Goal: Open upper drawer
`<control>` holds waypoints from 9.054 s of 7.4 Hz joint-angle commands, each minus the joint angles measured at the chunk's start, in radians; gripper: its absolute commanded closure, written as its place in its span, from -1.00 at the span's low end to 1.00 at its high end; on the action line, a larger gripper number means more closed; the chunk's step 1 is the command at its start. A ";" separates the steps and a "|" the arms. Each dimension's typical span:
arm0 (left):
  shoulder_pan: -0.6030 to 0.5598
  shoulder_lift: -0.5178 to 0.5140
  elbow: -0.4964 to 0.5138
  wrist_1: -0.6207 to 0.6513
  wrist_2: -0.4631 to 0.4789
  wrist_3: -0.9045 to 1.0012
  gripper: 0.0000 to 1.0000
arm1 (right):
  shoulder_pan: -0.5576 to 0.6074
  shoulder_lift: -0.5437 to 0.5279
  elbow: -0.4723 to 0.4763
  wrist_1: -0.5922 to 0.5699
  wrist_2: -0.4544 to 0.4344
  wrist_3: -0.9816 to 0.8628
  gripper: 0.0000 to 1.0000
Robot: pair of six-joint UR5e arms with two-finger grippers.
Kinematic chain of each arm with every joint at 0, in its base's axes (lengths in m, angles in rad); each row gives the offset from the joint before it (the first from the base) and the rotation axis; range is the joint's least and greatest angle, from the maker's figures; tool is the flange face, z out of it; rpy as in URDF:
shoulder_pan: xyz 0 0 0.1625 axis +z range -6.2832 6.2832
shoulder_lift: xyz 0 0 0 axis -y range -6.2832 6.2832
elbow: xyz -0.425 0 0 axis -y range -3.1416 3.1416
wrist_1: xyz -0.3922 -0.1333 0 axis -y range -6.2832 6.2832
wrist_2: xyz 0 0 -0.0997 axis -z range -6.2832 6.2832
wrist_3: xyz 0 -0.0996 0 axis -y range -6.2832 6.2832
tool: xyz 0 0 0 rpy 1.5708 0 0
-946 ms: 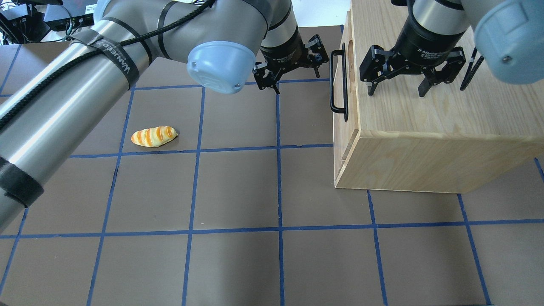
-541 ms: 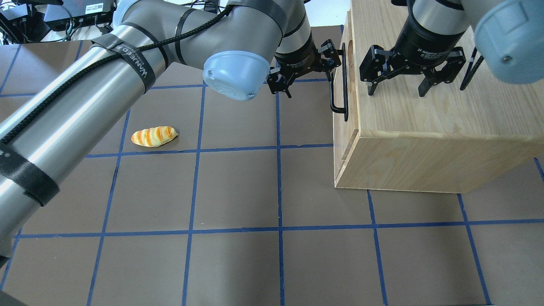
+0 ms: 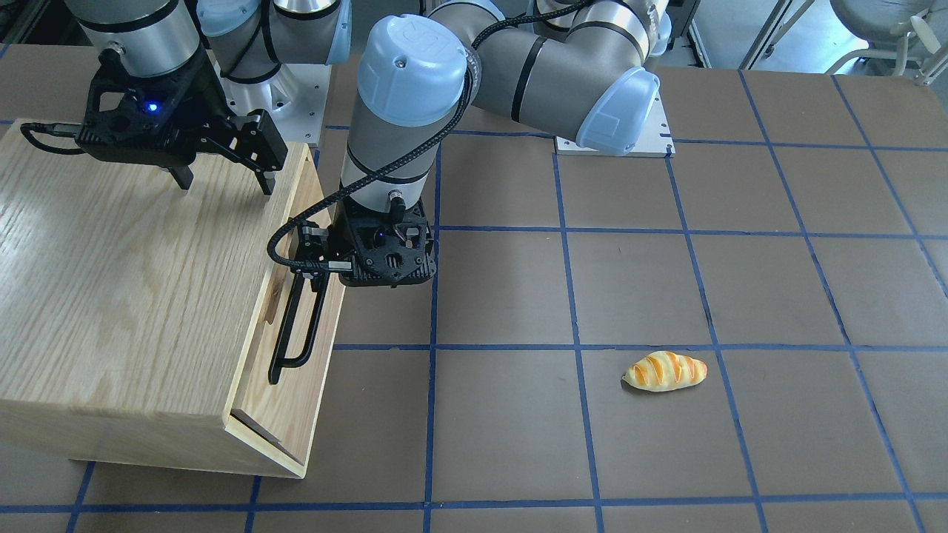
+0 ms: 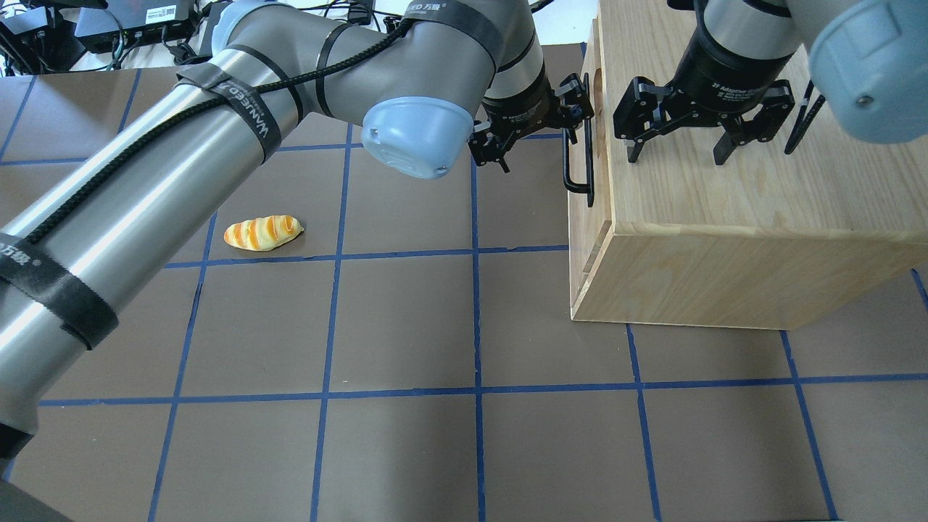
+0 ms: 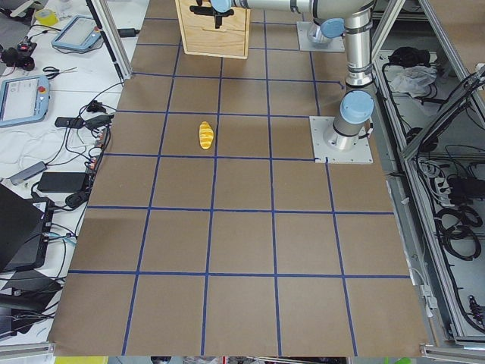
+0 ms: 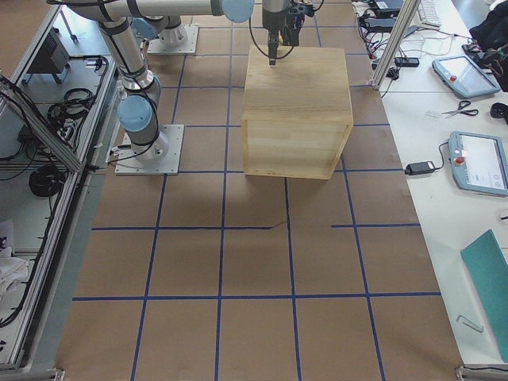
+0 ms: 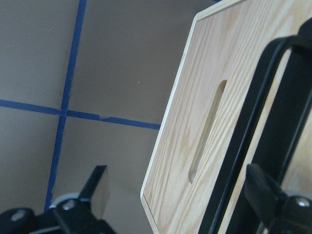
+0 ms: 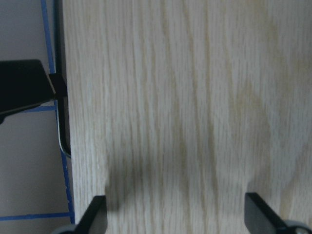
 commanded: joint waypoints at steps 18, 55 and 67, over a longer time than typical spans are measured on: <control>0.019 -0.008 -0.005 -0.012 0.105 0.059 -1.00 | 0.000 0.000 0.000 0.000 0.001 0.000 -1.00; 0.139 0.071 0.001 -0.193 0.177 0.236 -1.00 | 0.000 0.000 0.000 0.000 -0.001 0.000 -1.00; 0.502 0.317 -0.100 -0.374 0.200 0.786 -1.00 | 0.000 0.000 0.000 0.000 -0.001 0.000 -1.00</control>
